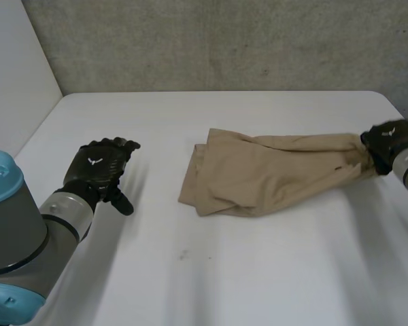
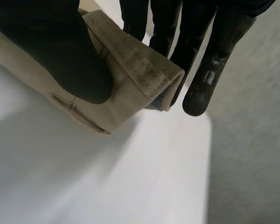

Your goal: Fold the shorts.

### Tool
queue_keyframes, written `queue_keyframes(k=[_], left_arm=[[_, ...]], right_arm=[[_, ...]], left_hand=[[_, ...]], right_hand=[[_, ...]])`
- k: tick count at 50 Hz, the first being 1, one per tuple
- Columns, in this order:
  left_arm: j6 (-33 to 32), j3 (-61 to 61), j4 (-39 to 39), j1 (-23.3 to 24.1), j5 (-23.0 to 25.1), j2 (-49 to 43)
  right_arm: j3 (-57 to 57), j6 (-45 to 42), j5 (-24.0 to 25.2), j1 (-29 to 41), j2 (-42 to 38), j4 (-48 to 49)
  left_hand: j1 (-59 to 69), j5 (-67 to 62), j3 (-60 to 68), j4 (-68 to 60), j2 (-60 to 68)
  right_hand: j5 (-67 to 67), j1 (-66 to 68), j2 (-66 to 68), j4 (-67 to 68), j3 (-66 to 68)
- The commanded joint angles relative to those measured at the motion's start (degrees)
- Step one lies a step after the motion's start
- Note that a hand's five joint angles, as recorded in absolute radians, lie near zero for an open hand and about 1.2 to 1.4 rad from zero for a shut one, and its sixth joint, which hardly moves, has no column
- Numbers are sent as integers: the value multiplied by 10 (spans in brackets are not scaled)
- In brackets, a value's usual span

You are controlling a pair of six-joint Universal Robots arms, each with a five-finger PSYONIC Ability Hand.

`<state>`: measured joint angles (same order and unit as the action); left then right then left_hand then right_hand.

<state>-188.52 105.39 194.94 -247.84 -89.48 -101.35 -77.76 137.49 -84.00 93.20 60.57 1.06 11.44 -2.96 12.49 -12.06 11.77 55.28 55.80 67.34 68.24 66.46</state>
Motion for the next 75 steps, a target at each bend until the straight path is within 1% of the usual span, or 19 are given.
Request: queue_keyframes(k=[1,5,6,8,9,13,18,20,21,22,27,28,31,32,37,45,56,66,75], left_arm=[[0,6,0,-13,-1,1],[0,6,-1,-13,-2,1],[0,6,-1,-13,-2,2],[0,7,-2,-13,-2,2],[0,7,-2,-13,-2,2],[0,5,-1,-14,-1,4],[0,-4,0,-14,0,4],[-1,-9,1,-14,2,4],[-1,-16,1,-14,3,4],[-2,-22,2,-14,3,3],[0,-77,3,-13,4,-4],[1,-89,3,-12,4,-7],[8,-140,3,3,3,-38],[11,-155,2,10,3,-50],[47,-277,-4,84,-1,-138],[69,-394,-38,133,-2,-262],[63,-463,-90,136,-39,-371],[45,-480,-160,119,-41,-404],[-28,-479,-163,113,-40,-406]], right_arm=[[102,-36,21,90,7,2],[136,-38,80,165,-25,17],[140,-40,120,202,-46,32],[140,-41,145,223,-58,42],[139,-42,180,247,-76,56],[126,-40,236,295,-116,59],[94,-40,277,321,-128,51],[90,-40,274,321,-120,52],[90,-30,268,321,-104,53],[90,-28,264,321,-94,55],[96,55,208,303,-41,62],[96,106,180,293,-25,66],[94,187,135,277,4,71],[93,237,110,267,19,71],[93,330,81,239,26,62],[118,339,79,231,-23,19],[214,344,103,229,-169,-66],[229,336,99,196,-213,-99],[236,308,98,189,-214,-121]], left_hand=[[5,11,-6,2,1],[3,12,-8,3,0],[1,14,-9,5,-2],[1,14,-9,5,-2],[1,14,-9,5,-2],[1,14,-9,5,-2],[3,12,-8,3,0],[3,12,-8,3,0],[5,11,-6,2,1],[5,11,-6,2,1],[11,4,1,-5,8],[11,4,1,-5,8],[15,1,4,-8,11],[15,1,4,-8,11],[25,-10,14,-19,21],[33,-18,23,-27,30],[45,-30,34,-39,42],[43,-28,33,-37,40],[40,-25,29,-34,37]], right_hand=[[147,242,127,118,135],[147,242,127,118,135],[147,242,127,118,135],[147,242,127,118,135],[147,242,127,118,135],[147,242,127,118,135],[143,238,122,113,131],[-140,-45,-161,-170,-152],[-440,-345,-460,-469,-451],[-549,-454,-570,-579,-561],[-553,-458,-573,-582,-565],[-553,-458,-573,-582,-565],[-553,-458,-573,-582,-565],[-553,-458,-573,-582,-565],[-553,-458,-573,-582,-565],[-553,-458,-573,-582,-565],[-553,-458,-573,-582,-565],[-553,-458,-573,-582,-565],[-553,-458,-573,-582,-565]])
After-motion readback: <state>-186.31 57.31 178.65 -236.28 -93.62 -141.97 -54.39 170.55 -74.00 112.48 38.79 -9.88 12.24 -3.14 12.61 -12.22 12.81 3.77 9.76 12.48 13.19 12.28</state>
